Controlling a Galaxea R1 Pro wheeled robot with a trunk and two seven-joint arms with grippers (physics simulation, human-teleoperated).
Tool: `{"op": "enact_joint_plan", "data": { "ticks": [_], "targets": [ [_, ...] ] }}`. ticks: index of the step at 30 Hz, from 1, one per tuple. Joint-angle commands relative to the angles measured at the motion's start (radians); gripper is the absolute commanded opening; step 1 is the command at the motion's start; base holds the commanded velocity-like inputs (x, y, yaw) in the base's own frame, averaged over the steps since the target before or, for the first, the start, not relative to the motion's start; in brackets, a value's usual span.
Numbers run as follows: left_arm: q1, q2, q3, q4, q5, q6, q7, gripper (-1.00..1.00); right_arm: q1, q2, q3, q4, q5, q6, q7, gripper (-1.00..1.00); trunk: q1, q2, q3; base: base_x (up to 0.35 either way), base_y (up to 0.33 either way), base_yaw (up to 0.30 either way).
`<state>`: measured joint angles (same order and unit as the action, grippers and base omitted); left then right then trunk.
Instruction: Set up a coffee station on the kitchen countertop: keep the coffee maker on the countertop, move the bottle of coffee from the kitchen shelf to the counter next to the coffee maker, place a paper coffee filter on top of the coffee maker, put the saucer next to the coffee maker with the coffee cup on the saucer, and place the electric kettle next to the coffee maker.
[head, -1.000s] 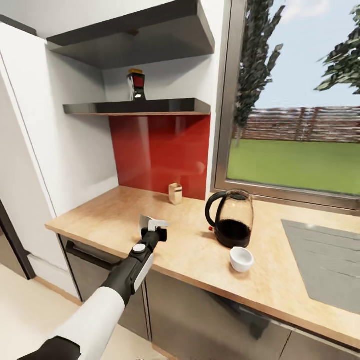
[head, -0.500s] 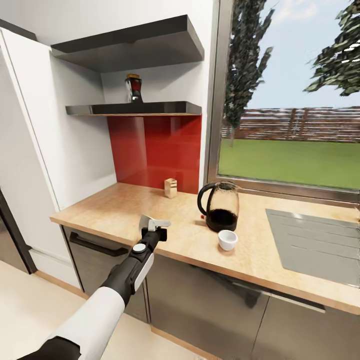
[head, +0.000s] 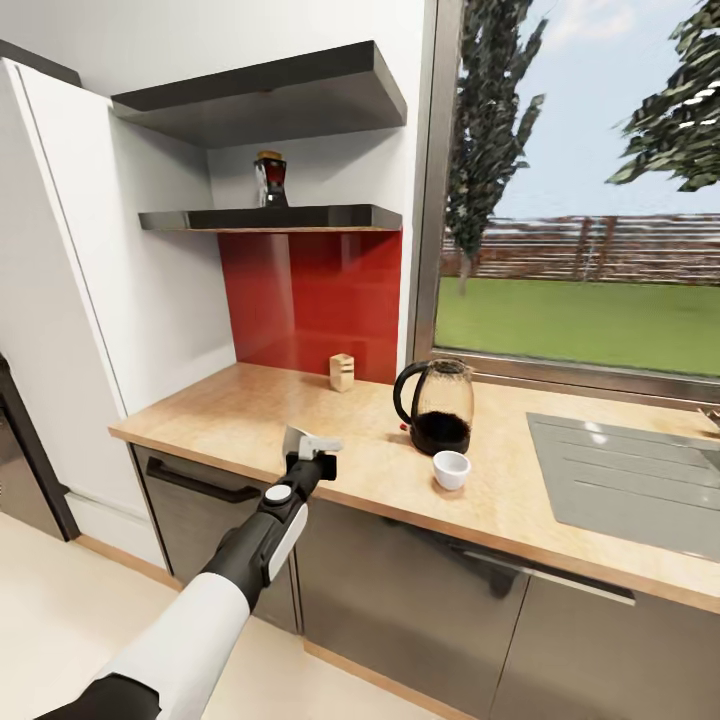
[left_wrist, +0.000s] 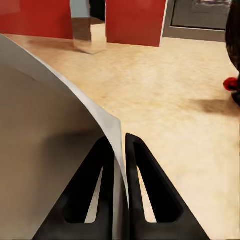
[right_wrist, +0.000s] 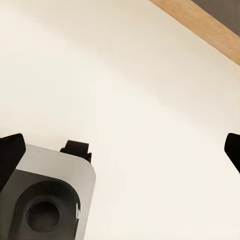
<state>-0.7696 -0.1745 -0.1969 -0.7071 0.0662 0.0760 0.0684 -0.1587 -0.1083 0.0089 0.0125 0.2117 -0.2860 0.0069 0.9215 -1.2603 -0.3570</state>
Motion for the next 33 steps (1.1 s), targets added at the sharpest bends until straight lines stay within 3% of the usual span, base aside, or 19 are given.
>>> {"op": "enact_joint_plan", "data": {
  "ticks": [1, 15, 33],
  "targets": [
    [0.0, 0.0, -0.002, -0.009, 0.004, 0.007, -0.008, -1.0, -0.001, 0.0, 0.0, 0.001, 0.003, -0.004, 0.001, 1.0, 0.0, -0.001, -0.001, -0.003, 0.0, 0.0],
    [0.0, 0.0, -0.001, -0.074, 0.004, 0.016, -0.038, -1.0, -0.001, -0.001, 0.0, 0.001, 0.003, -0.004, 0.001, 1.0, 0.0, -0.001, -0.001, 0.0, 0.0, 0.0],
    [0.001, 0.0, -0.001, -0.074, 0.004, 0.018, -0.037, -1.0, -0.001, -0.001, 0.0, 0.001, 0.003, -0.004, 0.001, 1.0, -0.069, 0.125, 0.055, 0.0, 0.0, 0.0]
  ]
}}
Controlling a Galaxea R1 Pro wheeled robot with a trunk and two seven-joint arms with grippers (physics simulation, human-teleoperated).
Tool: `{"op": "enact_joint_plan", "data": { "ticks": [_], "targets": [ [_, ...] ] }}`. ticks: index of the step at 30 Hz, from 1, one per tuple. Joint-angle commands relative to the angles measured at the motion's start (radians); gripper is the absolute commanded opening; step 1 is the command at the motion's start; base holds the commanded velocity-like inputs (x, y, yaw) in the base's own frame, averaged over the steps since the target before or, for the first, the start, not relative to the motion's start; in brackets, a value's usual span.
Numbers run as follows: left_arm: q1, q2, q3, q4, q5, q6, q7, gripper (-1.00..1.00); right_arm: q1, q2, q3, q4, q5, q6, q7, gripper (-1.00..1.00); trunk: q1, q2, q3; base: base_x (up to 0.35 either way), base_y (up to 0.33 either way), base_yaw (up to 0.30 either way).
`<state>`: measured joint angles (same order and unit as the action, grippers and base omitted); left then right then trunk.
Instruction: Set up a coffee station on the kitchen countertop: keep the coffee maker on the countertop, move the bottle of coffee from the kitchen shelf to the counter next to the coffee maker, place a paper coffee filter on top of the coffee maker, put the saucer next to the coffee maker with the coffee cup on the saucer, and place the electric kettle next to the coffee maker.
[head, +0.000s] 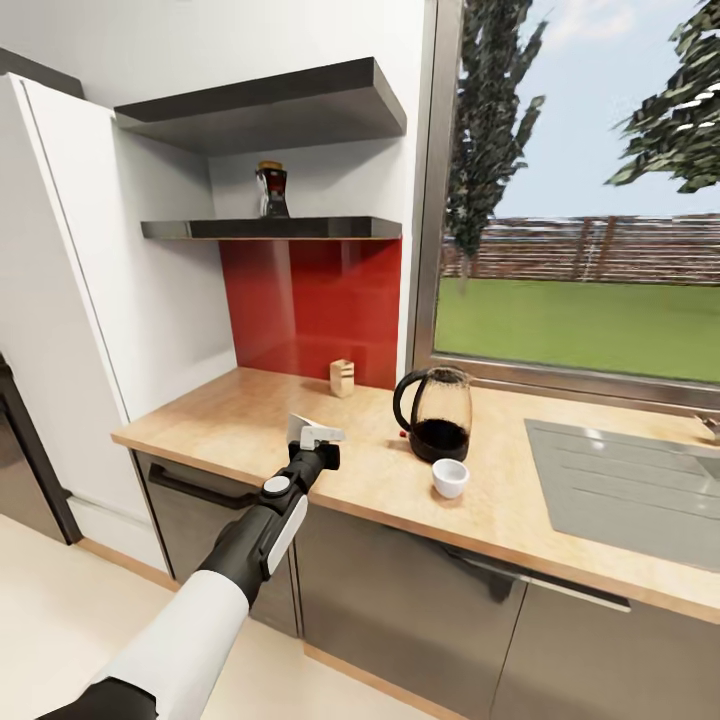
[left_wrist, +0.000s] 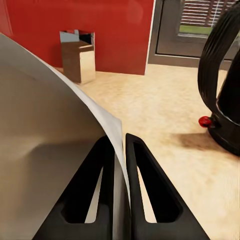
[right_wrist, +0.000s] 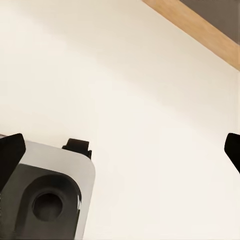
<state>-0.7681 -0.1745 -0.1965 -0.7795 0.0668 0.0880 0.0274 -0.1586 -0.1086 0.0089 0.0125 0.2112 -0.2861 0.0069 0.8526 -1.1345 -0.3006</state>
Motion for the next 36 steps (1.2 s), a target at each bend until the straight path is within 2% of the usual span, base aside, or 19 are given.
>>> {"op": "enact_joint_plan", "data": {
  "ticks": [1, 16, 20, 21, 24, 26, 27, 28, 30, 32, 33, 36],
  "targets": [
    [0.0, 0.0, -0.001, -0.001, 0.004, 0.006, 0.003, -1.0, -0.001, 0.0, 0.0, 0.001, 0.004, -0.004, 0.001, 1.0, -0.004, 0.006, 0.002, 0.0, 0.0, 0.0],
    [0.0, 0.0, -0.001, -0.003, 0.004, 0.006, 0.003, -1.0, -0.001, 0.0, 0.001, 0.001, 0.004, -0.004, 0.001, 1.0, -0.061, 0.111, 0.049, 0.0, 0.0, 0.0],
    [0.0, 0.0, -0.002, -0.021, 0.004, 0.027, 0.003, -1.0, -0.001, 0.0, 0.0, 0.001, 0.004, -0.004, 0.001, 1.0, -0.061, 0.111, 0.049, 0.0, 0.0, 0.0],
    [0.0, 0.0, -0.002, -0.041, 0.004, 0.052, 0.003, -1.0, -0.001, 0.0, 0.0, 0.001, 0.004, -0.004, 0.001, 1.0, -0.061, 0.111, 0.049, 0.0, 0.0, 0.0],
    [0.025, 0.0, -0.001, -0.173, 0.004, 0.177, 0.003, -1.0, -0.001, 0.0, 0.0, 0.001, 0.004, -0.004, 0.001, 1.0, -0.061, 0.111, 0.049, 0.0, 0.0, 0.0],
    [0.076, 0.0, -0.001, -0.313, 0.005, 0.253, 0.003, -1.0, -0.001, 0.0, 0.0, 0.001, 0.004, -0.004, 0.0, 1.0, -0.061, 0.111, 0.049, 0.0, 0.0, 0.0],
    [0.091, 0.0, -0.001, -0.35, 0.005, 0.277, 0.003, -1.0, -0.001, 0.0, 0.0, 0.001, 0.004, -0.004, 0.0, 1.0, -0.061, 0.111, 0.049, 0.0, 0.0, 0.0],
    [0.132, 0.0, -0.005, -0.453, 0.005, 0.36, 0.003, -1.0, -0.001, 0.0, 0.0, 0.001, 0.004, -0.004, 0.0, 1.0, -0.061, 0.111, 0.049, 0.0, 0.0, 0.0],
    [0.157, 0.0, -0.018, -0.522, 0.005, 0.421, 0.002, -1.0, -0.001, 0.0, 0.0, 0.001, 0.004, -0.004, -0.001, 1.0, -0.061, 0.111, 0.049, 0.0, 0.0, 0.0],
    [0.17, 0.0, -0.044, -0.558, 0.005, 0.453, 0.002, -1.0, -0.001, 0.0, 0.0, 0.001, 0.004, -0.004, -0.001, 1.0, -0.061, 0.111, 0.049, 0.0, 0.0, 0.0],
    [0.18, 0.0, -0.075, -0.592, 0.005, 0.475, 0.002, -1.0, -0.001, 0.0, 0.0, 0.001, 0.004, -0.004, -0.001, 1.0, -0.061, 0.111, 0.049, 0.0, 0.0, 0.0],
    [0.188, 0.0, -0.085, -0.619, 0.005, 0.483, 0.002, -1.0, -0.001, 0.0, 0.0, 0.0, 0.004, -0.004, -0.001, 1.0, -0.061, 0.111, 0.049, 0.0, 0.0, 0.0]
  ]
}}
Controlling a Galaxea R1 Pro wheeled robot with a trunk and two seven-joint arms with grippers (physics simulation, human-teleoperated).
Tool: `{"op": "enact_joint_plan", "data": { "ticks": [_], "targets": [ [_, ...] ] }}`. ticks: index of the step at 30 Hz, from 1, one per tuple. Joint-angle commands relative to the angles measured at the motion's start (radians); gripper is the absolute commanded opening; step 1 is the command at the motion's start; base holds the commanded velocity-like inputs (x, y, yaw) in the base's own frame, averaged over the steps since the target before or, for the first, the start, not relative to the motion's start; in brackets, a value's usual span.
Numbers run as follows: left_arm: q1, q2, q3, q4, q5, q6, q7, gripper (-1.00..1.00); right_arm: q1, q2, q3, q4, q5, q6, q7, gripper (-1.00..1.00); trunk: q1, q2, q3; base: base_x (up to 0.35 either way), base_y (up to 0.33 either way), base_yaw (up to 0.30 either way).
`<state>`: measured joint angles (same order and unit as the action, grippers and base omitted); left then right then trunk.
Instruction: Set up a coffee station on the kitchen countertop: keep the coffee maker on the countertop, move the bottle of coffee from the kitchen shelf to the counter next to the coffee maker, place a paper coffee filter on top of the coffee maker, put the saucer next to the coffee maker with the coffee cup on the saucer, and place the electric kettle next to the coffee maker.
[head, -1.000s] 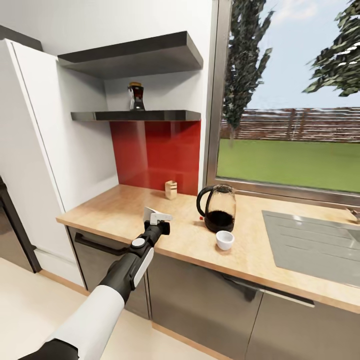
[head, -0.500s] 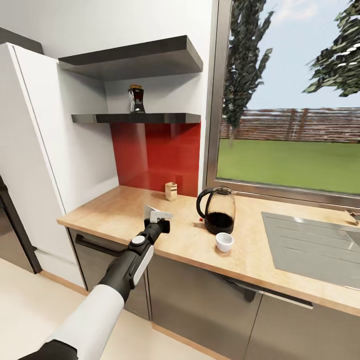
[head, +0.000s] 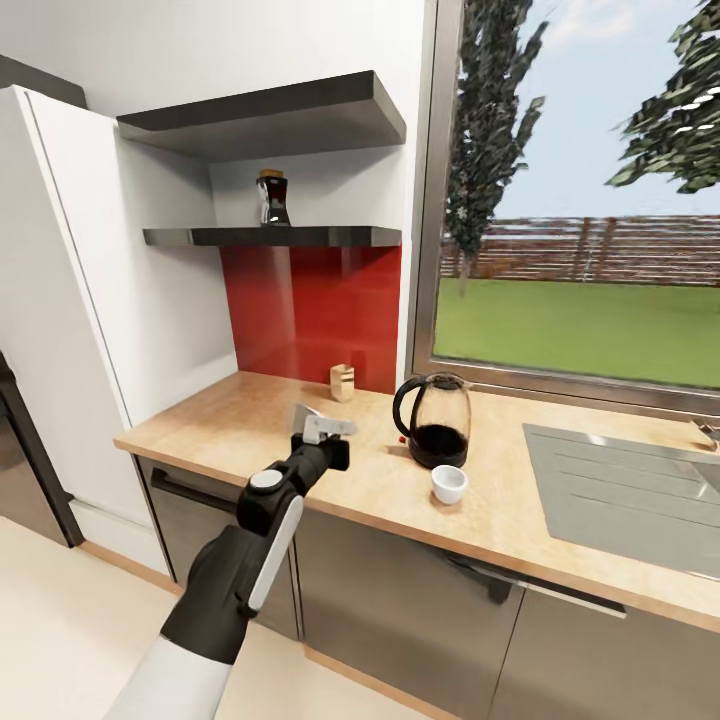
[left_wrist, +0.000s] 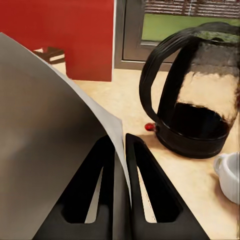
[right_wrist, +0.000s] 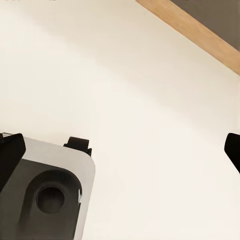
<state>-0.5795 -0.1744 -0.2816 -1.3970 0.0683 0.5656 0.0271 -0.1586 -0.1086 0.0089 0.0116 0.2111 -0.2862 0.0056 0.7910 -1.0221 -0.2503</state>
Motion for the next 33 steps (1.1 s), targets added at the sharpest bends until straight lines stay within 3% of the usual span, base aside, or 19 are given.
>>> {"op": "enact_joint_plan", "data": {
  "ticks": [1, 7, 33],
  "targets": [
    [0.004, 0.0, -0.002, -0.008, 0.004, 0.006, 0.002, -1.0, -0.001, 0.0, 0.0, 0.001, 0.004, -0.004, 0.001, 1.0, 0.0, -0.001, -0.001, 0.0, 0.0, 0.0],
    [0.052, 0.0, -0.006, -0.084, 0.004, 0.011, 0.002, -1.0, -0.001, 0.0, 0.001, 0.001, 0.004, -0.004, 0.001, 1.0, 0.0, -0.001, -0.001, 0.0, 0.0, 0.0],
    [0.061, 0.0, -0.008, -0.097, 0.004, 0.011, 0.002, -1.0, -0.001, 0.0, 0.002, 0.002, 0.005, -0.004, 0.002, 1.0, 0.0, -0.001, -0.001, -0.033, -0.023, -0.003]
  ]
}}
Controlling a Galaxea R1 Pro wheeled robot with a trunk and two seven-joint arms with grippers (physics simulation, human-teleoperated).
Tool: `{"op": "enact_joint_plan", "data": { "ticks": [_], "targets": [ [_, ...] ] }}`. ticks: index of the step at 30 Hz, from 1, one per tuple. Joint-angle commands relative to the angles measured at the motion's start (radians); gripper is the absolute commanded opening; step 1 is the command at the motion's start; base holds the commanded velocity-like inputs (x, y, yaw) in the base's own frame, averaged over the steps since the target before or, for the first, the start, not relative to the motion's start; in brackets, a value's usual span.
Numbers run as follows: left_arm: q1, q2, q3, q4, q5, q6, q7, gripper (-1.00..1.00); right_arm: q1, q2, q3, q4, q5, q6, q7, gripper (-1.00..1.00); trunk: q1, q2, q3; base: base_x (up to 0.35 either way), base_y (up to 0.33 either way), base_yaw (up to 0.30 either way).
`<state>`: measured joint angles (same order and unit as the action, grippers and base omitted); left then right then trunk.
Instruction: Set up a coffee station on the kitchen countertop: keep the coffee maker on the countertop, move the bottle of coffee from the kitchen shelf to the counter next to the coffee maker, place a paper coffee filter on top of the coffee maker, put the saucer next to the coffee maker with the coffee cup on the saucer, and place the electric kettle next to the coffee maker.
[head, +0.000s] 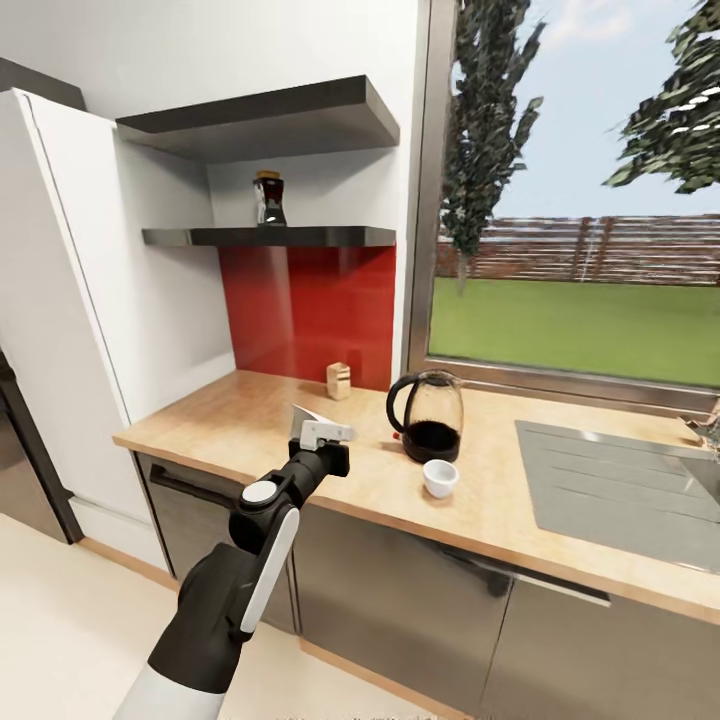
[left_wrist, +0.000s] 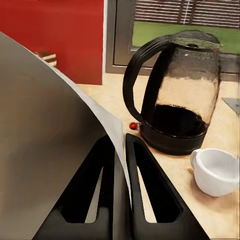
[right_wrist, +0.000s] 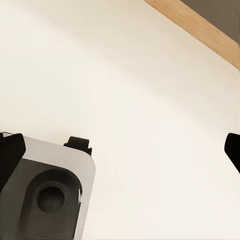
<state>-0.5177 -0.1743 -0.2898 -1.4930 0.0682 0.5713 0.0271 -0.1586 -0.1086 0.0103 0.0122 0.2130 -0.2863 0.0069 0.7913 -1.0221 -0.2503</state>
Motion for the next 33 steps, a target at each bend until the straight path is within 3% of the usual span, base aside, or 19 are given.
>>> {"op": "enact_joint_plan", "data": {
  "ticks": [1, 8, 21, 33],
  "targets": [
    [-0.001, 0.0, 0.0, -0.001, 0.004, 0.006, 0.002, -1.0, -0.001, 0.0, 0.0, 0.001, 0.003, -0.004, 0.001, 1.0, 0.0, -0.001, -0.001, -0.091, -0.063, -0.097],
    [-0.001, 0.0, 0.0, -0.001, 0.004, 0.006, 0.002, -1.0, -0.001, 0.0, 0.0, 0.002, 0.003, -0.004, 0.001, 1.0, 0.0, -0.001, -0.001, -0.03, -0.021, -0.187],
    [-0.001, 0.0, 0.0, -0.001, 0.004, 0.006, 0.002, -1.0, -0.001, 0.0, 0.0, 0.001, 0.003, -0.004, 0.0, 1.0, 0.0, -0.001, -0.001, -0.002, -0.001, -0.042],
    [-0.001, 0.0, 0.0, -0.001, 0.004, 0.006, 0.002, -1.0, -0.001, 0.0, 0.0, 0.001, 0.003, -0.003, 0.001, 1.0, 0.0, -0.001, -0.001, 0.0, 0.0, -0.246]
  ]
}}
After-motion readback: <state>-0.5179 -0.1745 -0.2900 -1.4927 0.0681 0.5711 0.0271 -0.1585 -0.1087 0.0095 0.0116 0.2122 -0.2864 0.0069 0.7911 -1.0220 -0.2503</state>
